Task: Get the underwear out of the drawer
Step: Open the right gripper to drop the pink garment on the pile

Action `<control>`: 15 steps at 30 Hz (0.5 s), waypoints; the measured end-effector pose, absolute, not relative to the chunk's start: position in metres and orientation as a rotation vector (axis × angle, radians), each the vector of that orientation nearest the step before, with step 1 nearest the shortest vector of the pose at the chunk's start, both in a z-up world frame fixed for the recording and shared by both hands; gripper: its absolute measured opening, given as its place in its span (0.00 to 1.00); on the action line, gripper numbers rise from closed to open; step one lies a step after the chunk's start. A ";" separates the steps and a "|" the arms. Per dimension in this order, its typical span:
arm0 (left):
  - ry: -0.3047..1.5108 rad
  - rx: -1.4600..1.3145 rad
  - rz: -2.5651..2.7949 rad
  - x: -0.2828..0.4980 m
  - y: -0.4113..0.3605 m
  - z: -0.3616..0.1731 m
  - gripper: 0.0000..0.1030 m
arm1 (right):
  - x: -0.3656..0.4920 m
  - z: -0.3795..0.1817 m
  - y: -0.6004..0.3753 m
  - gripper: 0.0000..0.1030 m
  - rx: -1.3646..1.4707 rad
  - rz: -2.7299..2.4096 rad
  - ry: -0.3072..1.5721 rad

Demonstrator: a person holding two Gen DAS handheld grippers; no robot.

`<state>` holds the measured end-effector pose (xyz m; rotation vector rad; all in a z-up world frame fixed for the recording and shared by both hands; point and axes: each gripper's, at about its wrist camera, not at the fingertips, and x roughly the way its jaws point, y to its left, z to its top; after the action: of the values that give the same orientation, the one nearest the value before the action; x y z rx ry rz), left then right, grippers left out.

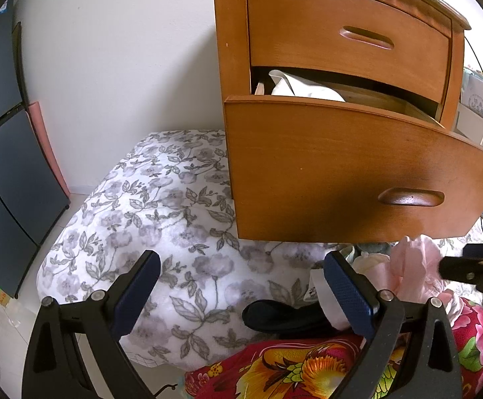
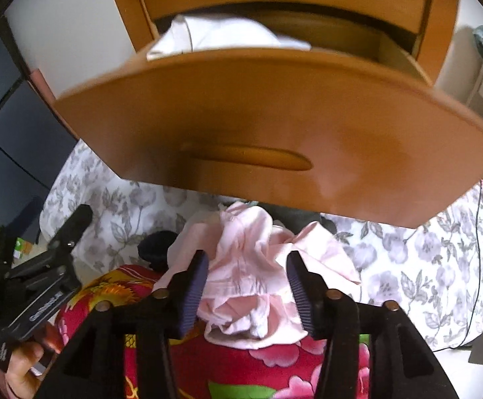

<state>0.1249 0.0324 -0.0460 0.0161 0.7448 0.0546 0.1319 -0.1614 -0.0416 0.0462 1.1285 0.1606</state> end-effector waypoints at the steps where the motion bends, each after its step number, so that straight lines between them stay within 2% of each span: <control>1: 0.745 0.017 0.055 0.125 0.032 -0.046 0.96 | 0.129 -0.037 -0.166 0.62 0.051 0.150 1.119; 5: 0.745 0.024 0.055 0.124 0.032 -0.046 0.96 | 0.120 -0.030 -0.174 0.74 0.043 0.100 1.093; 9: 0.746 0.032 0.055 0.124 0.031 -0.047 0.96 | 0.114 -0.028 -0.176 0.81 0.027 0.087 1.077; 14: 0.747 0.044 0.057 0.124 0.030 -0.046 0.96 | 0.107 -0.024 -0.175 1.00 0.021 0.092 1.045; 15: 0.748 0.049 0.057 0.125 0.029 -0.047 0.96 | 0.105 -0.023 -0.176 1.00 0.018 0.091 1.035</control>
<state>0.1247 0.0295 -0.0466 0.0486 0.7480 0.0567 0.1050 -0.1756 -0.0227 0.0182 1.0350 0.0908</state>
